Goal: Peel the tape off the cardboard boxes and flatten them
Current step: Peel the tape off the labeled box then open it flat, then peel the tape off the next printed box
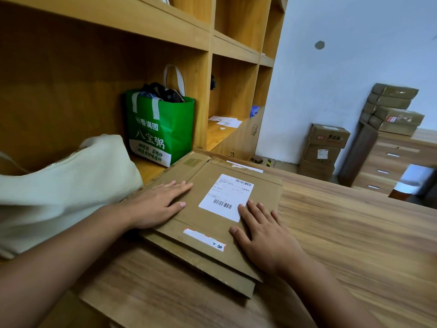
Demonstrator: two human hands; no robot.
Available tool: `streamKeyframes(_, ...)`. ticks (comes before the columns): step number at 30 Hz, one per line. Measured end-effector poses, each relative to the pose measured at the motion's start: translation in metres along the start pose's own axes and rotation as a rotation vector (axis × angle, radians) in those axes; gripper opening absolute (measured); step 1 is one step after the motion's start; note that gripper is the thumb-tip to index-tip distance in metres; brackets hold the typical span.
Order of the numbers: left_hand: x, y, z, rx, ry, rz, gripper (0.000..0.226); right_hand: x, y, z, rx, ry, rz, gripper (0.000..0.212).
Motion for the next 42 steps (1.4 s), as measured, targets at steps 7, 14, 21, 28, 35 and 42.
streamKeyframes(7,0.002,-0.010,0.001,-0.039,-0.030,0.036,0.052,-0.002,-0.005,0.005,0.008,0.003,0.002,0.069)
streamKeyframes(14,0.002,-0.010,0.002,-0.055,-0.026,0.088,0.054,-0.002,-0.005,0.005,0.007,0.004,-0.016,0.069)
streamKeyframes(21,0.004,-0.018,-0.001,-0.067,-0.030,0.097,0.056,-0.002,-0.010,0.006,-0.010,0.013,-0.021,0.068)
streamKeyframes(28,0.002,-0.004,-0.006,-0.019,0.037,0.158,0.071,0.005,-0.001,0.006,-0.192,0.084,0.175,0.058)
streamKeyframes(35,0.044,0.012,0.020,-0.202,-0.012,0.052,0.044,-0.045,0.056,-0.060,-0.625,-0.107,0.591,0.034)
streamKeyframes(42,-0.121,0.035,-0.011,-0.276,-0.330,-0.188,0.042,-0.129,0.100,-0.165,-0.683,-0.358,0.491,0.037)
Point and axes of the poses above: each hand's wrist, its own z-axis towards the middle knuckle, its own y-axis out of the back of the hand, x = y × z, the point moved 3 cm from there along z, towards the middle knuckle, and after that the axes turned 4 degrees about y, right-handed, at the moved point
